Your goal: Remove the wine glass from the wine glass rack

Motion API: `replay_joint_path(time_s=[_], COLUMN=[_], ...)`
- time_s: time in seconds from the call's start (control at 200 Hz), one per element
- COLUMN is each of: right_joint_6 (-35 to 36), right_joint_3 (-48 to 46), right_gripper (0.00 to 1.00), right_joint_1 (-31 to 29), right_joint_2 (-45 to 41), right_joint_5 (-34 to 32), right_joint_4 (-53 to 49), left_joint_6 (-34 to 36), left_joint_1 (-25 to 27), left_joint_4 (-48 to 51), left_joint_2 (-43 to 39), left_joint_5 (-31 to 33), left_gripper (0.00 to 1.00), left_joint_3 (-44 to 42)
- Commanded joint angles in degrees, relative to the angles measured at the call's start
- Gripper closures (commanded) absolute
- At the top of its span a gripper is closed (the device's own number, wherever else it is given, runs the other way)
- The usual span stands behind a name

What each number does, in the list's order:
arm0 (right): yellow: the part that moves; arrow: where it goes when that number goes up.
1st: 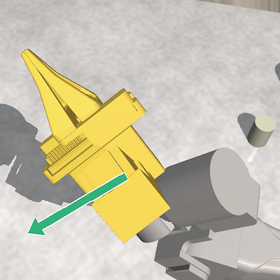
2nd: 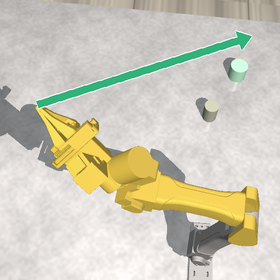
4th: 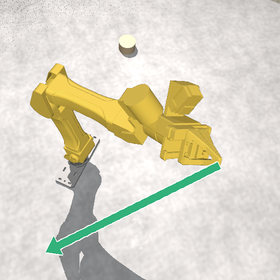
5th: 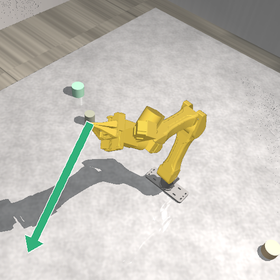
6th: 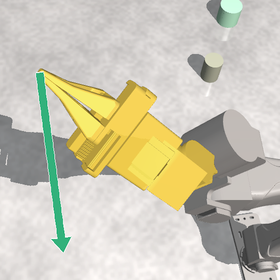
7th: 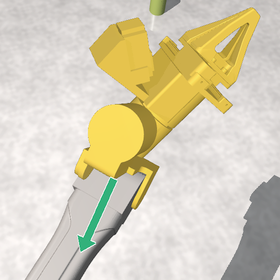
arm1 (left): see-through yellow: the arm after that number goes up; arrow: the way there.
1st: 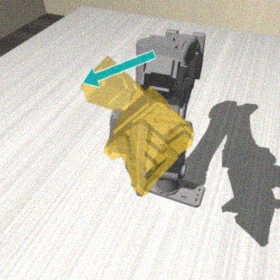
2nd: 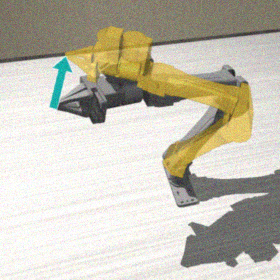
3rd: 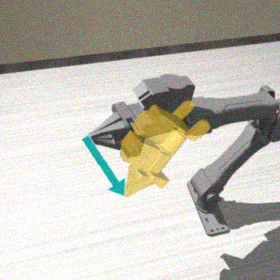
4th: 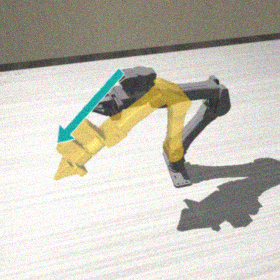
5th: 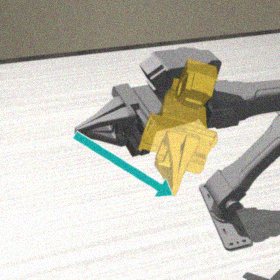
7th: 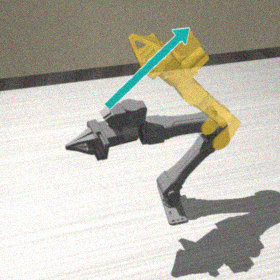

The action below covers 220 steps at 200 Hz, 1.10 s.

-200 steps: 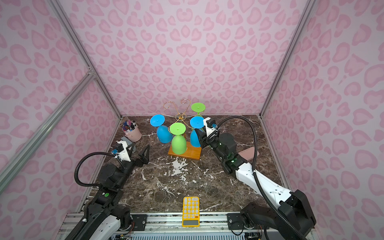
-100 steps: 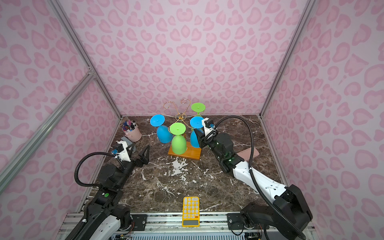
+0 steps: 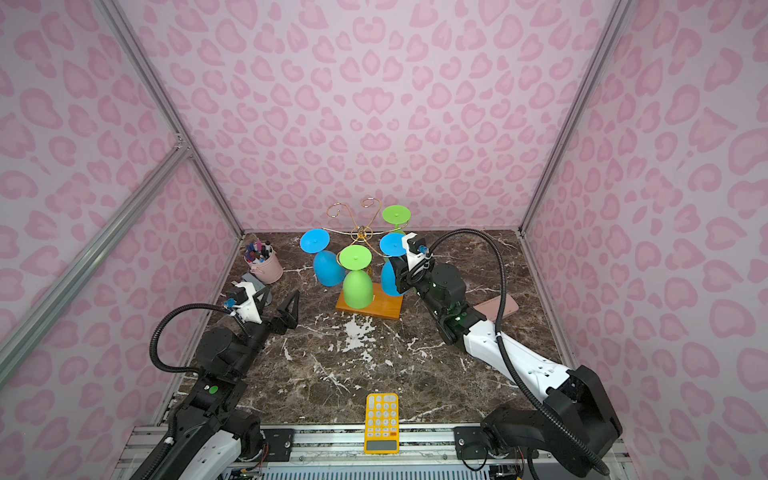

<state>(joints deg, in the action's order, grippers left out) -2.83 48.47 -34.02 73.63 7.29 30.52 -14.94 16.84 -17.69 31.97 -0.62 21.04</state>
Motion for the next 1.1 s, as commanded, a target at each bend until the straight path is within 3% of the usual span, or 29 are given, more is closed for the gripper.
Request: replay_joint_path(time_s=[0.0, 0.73, 1.095], right_joint_6=[0.4, 1.7, 1.9], right_joint_3=[0.0, 0.0, -0.6], right_gripper=[0.72, 1.00, 1.00], right_joint_1=[-0.1, -0.7, -0.8], right_joint_2=[0.0, -1.2, -1.8], right_joint_5=[0.4, 0.6, 1.1], right_joint_4=[1.6, 0.8, -0.3], left_joint_6=[0.1, 0.2, 0.0], left_joint_1=[0.0, 0.0, 0.0], left_joint_4=[-0.3, 0.6, 0.4], left_joint_2=[0.0, -0.3, -0.2], left_joint_5=[0.4, 0.6, 0.5], left_gripper=[0.03, 0.03, 0.03], left_joint_3=[1.0, 1.4, 1.4])
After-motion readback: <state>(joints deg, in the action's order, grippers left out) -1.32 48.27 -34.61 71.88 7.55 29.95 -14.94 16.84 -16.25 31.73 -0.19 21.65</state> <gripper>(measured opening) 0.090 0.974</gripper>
